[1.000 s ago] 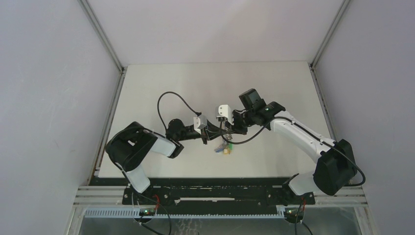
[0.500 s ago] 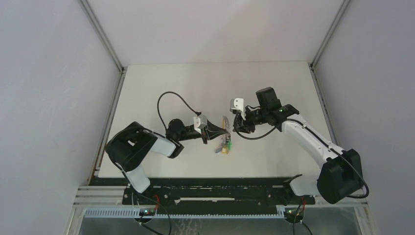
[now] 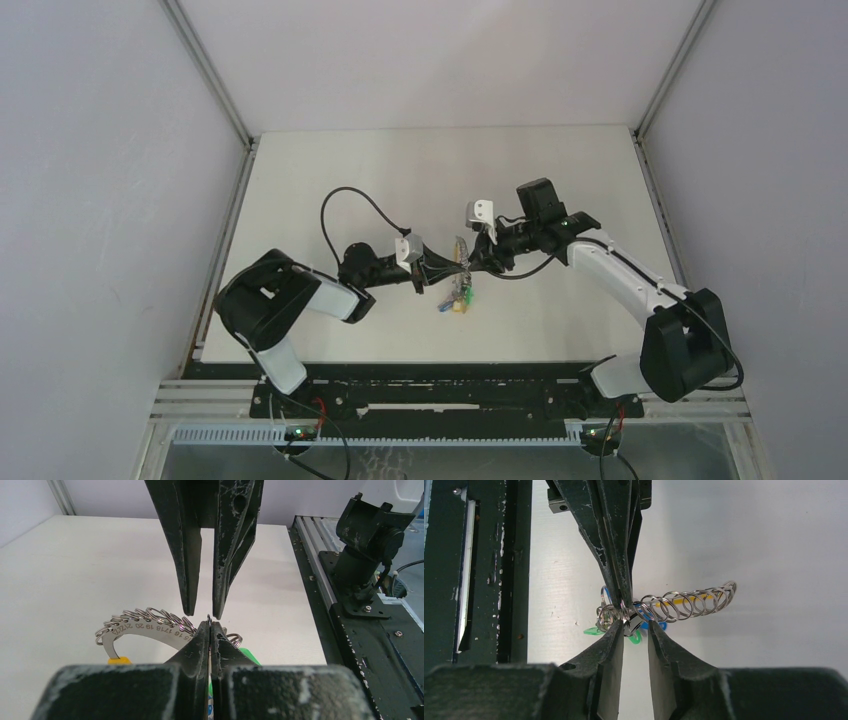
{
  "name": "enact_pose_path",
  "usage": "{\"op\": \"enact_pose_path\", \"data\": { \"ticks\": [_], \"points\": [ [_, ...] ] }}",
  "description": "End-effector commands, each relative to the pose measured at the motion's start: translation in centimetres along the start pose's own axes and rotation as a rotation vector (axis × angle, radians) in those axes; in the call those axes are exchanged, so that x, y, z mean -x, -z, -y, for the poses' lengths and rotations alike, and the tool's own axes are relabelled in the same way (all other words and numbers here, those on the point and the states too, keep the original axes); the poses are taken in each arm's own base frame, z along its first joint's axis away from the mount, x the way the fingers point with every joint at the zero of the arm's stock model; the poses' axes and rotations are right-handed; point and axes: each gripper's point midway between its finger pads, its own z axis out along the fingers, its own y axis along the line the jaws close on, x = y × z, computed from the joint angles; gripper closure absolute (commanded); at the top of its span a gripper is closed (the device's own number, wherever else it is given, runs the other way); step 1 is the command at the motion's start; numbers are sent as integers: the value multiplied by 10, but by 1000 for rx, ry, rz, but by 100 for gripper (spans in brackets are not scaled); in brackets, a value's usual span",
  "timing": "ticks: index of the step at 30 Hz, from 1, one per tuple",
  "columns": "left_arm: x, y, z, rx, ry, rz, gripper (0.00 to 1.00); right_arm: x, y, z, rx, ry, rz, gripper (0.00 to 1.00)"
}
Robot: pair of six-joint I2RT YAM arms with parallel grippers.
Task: Put the keys on the keyring
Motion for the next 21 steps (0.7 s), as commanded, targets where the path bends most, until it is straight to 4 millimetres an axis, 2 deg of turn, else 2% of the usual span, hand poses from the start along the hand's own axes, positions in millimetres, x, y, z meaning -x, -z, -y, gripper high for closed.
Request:
{"op": "enact_pose_path", "data": {
  "ticks": [1,6,10,21],
  "points": [
    [26,0,4,-7,-90,68,100,4,-4,0,22,3,33,77],
    [27,0,4,-6,-91,70,100,2,-5,-1,31,-2,30,84],
    [28,0,3,0,-95,71,100,0,-5,-1,30,-6,21,100],
    [32,2,3,12,-108,79,100,-11,-5,1,29,-53,2,100]
  ]
}}
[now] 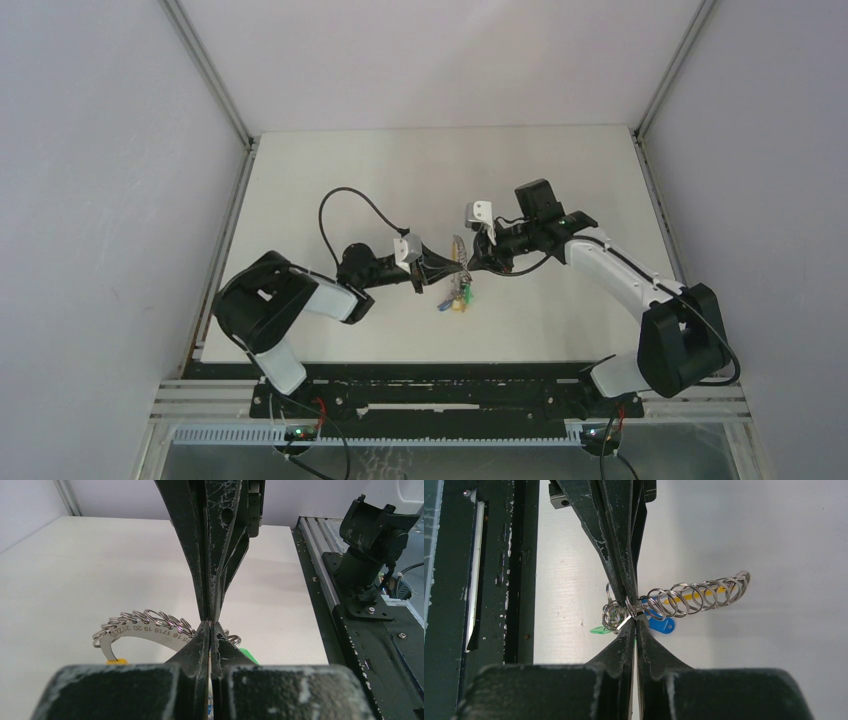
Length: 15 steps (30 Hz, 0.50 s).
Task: Put the keys on the keyring
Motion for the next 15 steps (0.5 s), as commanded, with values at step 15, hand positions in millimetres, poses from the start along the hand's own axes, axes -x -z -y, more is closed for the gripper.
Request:
{"op": "enact_pose_path", "data": {
  "ticks": [15],
  "points": [
    [32,1,6,-5,-107,83,100,-10,-13,4,18,-42,-9,100]
  ]
}}
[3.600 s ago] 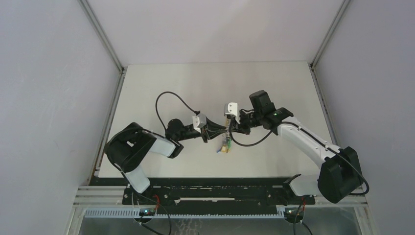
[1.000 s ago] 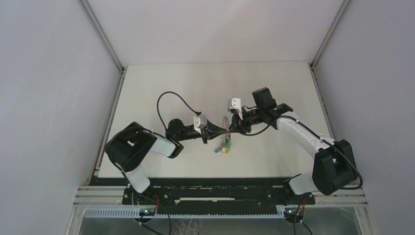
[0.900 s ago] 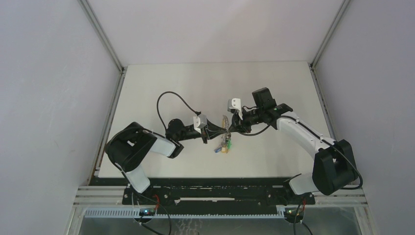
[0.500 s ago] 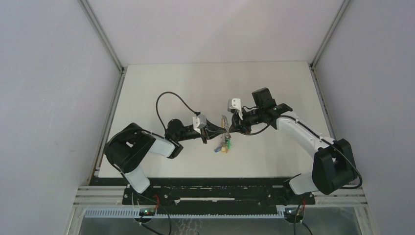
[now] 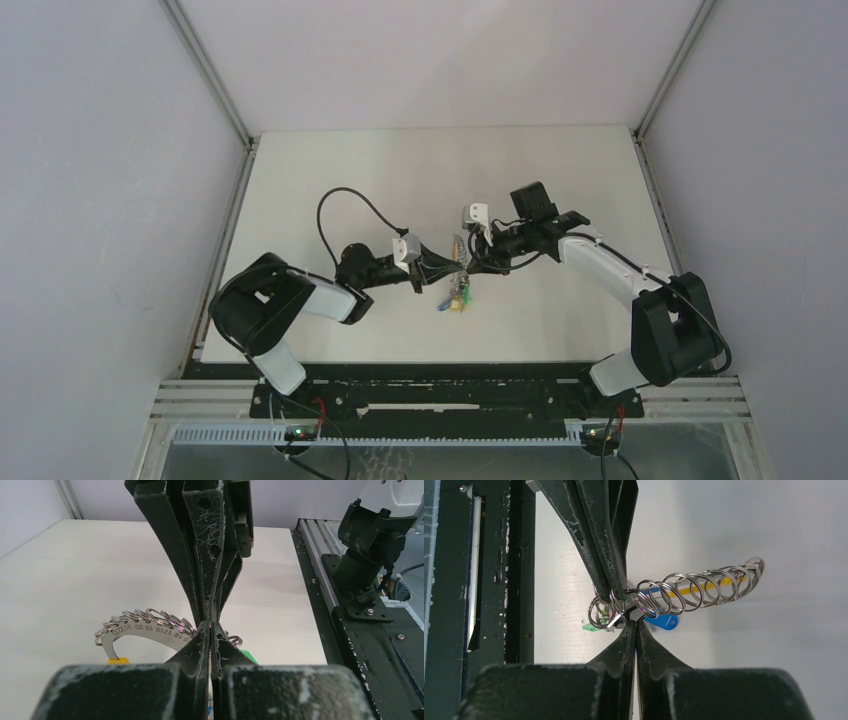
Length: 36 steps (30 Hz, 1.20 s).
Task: Put the keys on the keyring
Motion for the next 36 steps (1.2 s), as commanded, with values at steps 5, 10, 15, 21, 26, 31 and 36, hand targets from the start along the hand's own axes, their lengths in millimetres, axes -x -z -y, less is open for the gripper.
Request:
{"op": "enact_pose_path", "data": {
  "ticks": [5,10,15,21,26,31,36],
  "points": [
    [26,1,3,-1,-101,74,100,7,11,-2,-36,38,56,90],
    [27,0,4,-6,-100,76,100,19,19,-6,-49,103,109,81],
    [26,-1,5,-16,-97,74,100,27,17,-5,-37,130,140,75],
    [27,-2,5,-23,-97,75,100,33,16,-3,-28,154,159,73],
    [27,-2,6,-24,-95,75,100,33,13,-3,-7,153,158,76],
    [28,-2,6,-26,-92,77,100,31,9,-6,17,141,147,82],
    [27,-2,6,-28,-91,76,100,33,9,-6,21,150,154,85]
  ]
}}
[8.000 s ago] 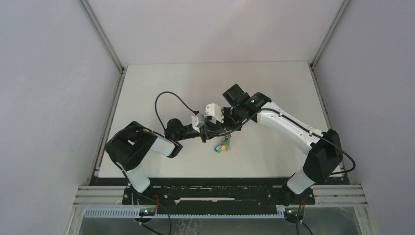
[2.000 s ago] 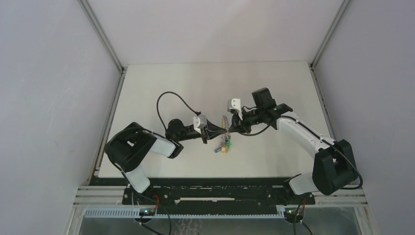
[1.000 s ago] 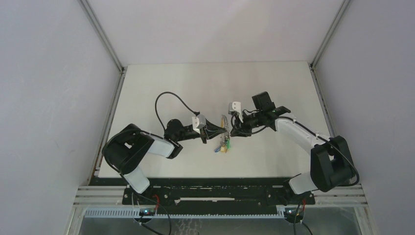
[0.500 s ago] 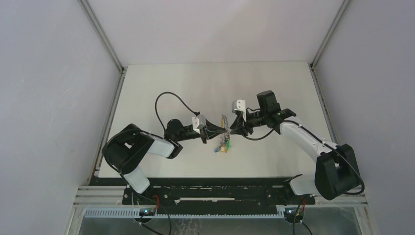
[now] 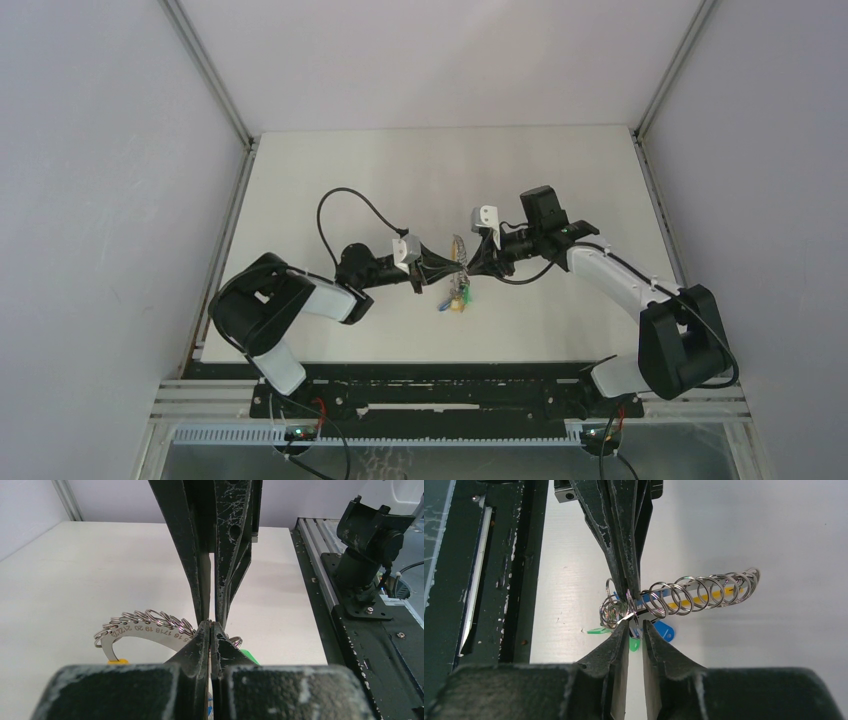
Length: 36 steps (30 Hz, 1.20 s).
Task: Put the keys on the keyring
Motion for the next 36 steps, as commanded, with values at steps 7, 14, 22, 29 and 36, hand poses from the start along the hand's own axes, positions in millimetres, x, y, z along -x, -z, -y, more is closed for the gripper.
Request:
{"op": "enact_pose_path", "data": {
  "ticks": [7,14,22,29,36],
  "points": [
    [26,-3,5,-28,-77,73,100,30,3,3,15,85,61,85],
    [26,-3,6,-30,-76,73,100,32,3,2,17,90,64,95],
    [30,-2,6,-21,-86,82,100,19,4,3,10,39,26,100],
    [33,-2,6,-18,-91,87,100,9,2,7,-13,-2,-18,100],
    [34,0,6,-13,-96,88,100,2,2,17,-64,-40,-62,100]
  ]
}}
